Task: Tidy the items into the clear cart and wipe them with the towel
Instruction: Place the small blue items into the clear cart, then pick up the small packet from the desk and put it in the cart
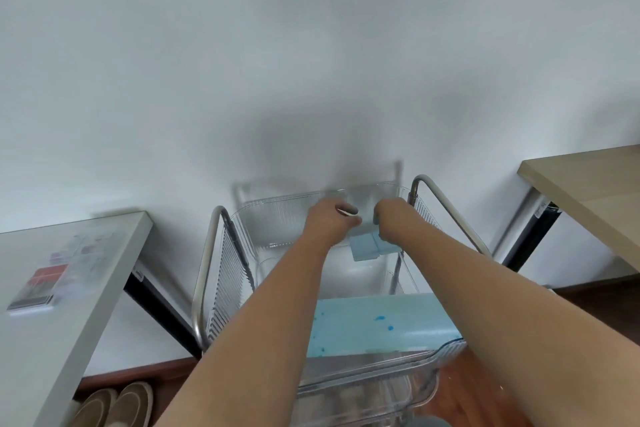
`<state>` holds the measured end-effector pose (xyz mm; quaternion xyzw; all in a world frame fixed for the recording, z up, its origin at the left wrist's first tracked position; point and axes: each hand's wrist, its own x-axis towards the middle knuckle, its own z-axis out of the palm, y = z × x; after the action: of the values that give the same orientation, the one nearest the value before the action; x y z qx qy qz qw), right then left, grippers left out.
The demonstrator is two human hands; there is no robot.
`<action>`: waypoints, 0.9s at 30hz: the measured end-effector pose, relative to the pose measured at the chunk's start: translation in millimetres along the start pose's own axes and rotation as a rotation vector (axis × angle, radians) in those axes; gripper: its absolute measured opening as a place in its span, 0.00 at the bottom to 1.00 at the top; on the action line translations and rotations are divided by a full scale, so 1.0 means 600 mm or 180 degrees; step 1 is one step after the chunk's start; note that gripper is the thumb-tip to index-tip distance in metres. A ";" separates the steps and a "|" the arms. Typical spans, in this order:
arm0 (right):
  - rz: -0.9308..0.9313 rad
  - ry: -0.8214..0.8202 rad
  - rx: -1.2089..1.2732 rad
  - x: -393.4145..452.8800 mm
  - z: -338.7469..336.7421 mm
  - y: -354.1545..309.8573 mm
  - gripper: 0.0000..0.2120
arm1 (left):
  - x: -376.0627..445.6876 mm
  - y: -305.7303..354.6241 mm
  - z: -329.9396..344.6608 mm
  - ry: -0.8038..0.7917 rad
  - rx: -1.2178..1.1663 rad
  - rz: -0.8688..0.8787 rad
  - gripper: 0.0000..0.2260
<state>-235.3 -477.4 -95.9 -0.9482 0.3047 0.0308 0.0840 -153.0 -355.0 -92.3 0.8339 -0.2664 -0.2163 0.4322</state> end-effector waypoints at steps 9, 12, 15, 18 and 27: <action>-0.0715 0.0548 0.1627 -0.061 -0.091 -0.118 0.10 | -0.073 0.072 -0.211 0.0530 -0.4449 -0.0079 0.02; -0.1228 0.0626 0.1689 -0.087 -0.109 -0.203 0.10 | -0.136 0.050 -0.319 0.0968 -0.4888 0.0198 0.03; -0.1600 0.0540 0.1712 -0.113 -0.116 -0.289 0.11 | -0.195 0.002 -0.409 0.1499 -0.4918 0.0260 0.03; -0.1910 0.0456 0.1658 -0.131 -0.112 -0.363 0.11 | -0.246 -0.056 -0.473 0.1977 -0.4709 0.0191 0.03; -0.2239 0.0087 0.1440 -0.137 -0.066 -0.540 0.13 | -0.327 -0.212 -0.588 0.2816 -0.4248 -0.0313 0.03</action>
<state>-112.9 -177.7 -2.4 -0.9525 -0.0375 -0.0800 0.2915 -62.1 44.0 14.9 0.4188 0.1523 0.0018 0.8952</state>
